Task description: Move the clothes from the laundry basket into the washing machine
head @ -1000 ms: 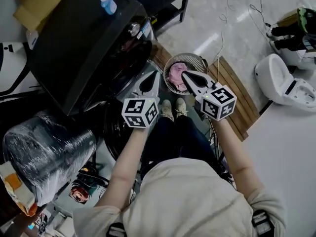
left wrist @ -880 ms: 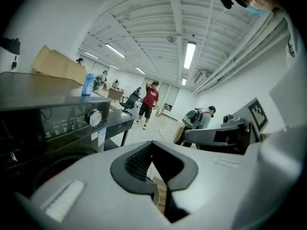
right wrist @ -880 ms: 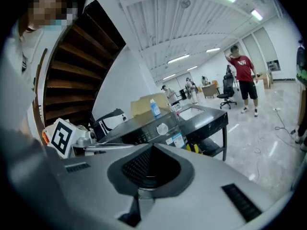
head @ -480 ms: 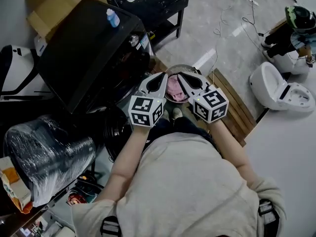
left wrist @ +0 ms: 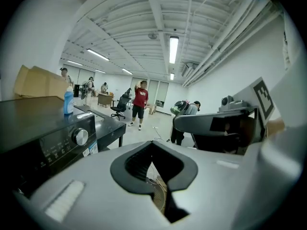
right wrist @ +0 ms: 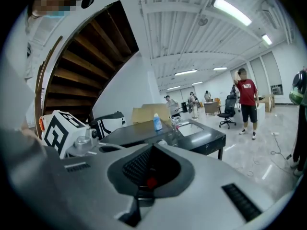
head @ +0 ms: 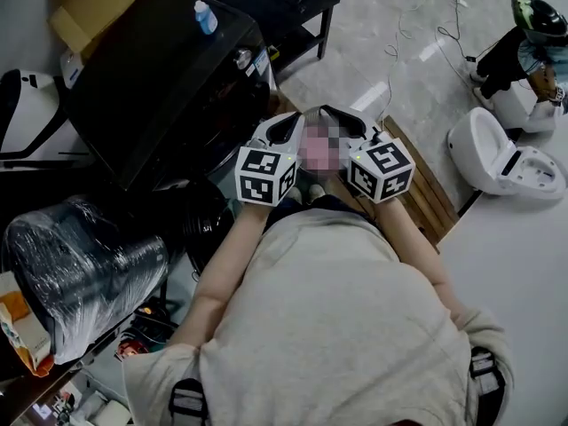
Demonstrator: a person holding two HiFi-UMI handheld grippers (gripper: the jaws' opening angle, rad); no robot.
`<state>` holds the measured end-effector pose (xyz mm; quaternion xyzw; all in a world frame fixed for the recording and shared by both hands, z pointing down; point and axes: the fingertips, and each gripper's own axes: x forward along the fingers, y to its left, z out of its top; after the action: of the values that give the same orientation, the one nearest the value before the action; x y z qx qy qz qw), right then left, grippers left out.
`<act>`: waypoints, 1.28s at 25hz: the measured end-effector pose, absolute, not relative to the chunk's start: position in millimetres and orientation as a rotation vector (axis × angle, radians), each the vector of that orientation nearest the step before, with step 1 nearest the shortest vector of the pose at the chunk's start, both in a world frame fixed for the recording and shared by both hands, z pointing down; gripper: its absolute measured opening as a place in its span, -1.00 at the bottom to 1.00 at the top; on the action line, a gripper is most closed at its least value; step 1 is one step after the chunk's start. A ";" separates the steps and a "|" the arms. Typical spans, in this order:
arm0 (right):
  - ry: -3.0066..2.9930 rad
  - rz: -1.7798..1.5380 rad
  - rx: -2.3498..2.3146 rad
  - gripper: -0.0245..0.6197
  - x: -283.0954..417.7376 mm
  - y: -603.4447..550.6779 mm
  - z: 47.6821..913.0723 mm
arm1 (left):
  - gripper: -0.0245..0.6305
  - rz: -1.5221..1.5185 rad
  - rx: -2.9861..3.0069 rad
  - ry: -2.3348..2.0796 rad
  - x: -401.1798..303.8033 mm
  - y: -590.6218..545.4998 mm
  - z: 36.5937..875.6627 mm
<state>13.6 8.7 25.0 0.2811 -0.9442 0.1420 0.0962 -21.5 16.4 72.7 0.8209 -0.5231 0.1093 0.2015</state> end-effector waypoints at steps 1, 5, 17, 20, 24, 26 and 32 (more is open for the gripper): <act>-2.798 0.432 0.834 -0.90 12.3 8.0 26.2 | -0.90 0.320 2.289 -1.464 -23.8 16.1 75.6; -2.787 0.434 0.833 -0.90 8.2 7.2 30.4 | -0.90 0.333 2.268 -1.478 -32.3 17.4 81.6; -2.747 0.413 0.781 -0.90 -5.7 21.0 37.3 | -0.90 0.295 2.267 -1.476 -38.5 22.6 78.4; -2.736 0.427 0.797 -0.90 -2.9 21.2 40.3 | -0.90 0.283 2.253 -1.480 -40.8 23.8 79.8; -2.730 0.438 0.808 -0.90 0.1 23.6 43.2 | -0.90 0.270 2.234 -1.481 -42.0 26.5 82.4; -2.726 0.437 0.814 -0.90 2.7 24.1 44.0 | -0.90 0.267 2.220 -1.491 -41.7 27.3 83.7; -2.714 0.449 0.805 -0.90 7.7 25.4 48.1 | -0.90 0.289 2.200 -1.526 -40.6 26.9 85.8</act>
<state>7.7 25.4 48.1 0.2781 -0.9380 0.1553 0.1370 -40.6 26.9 85.8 0.7964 -0.5525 0.1046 0.2225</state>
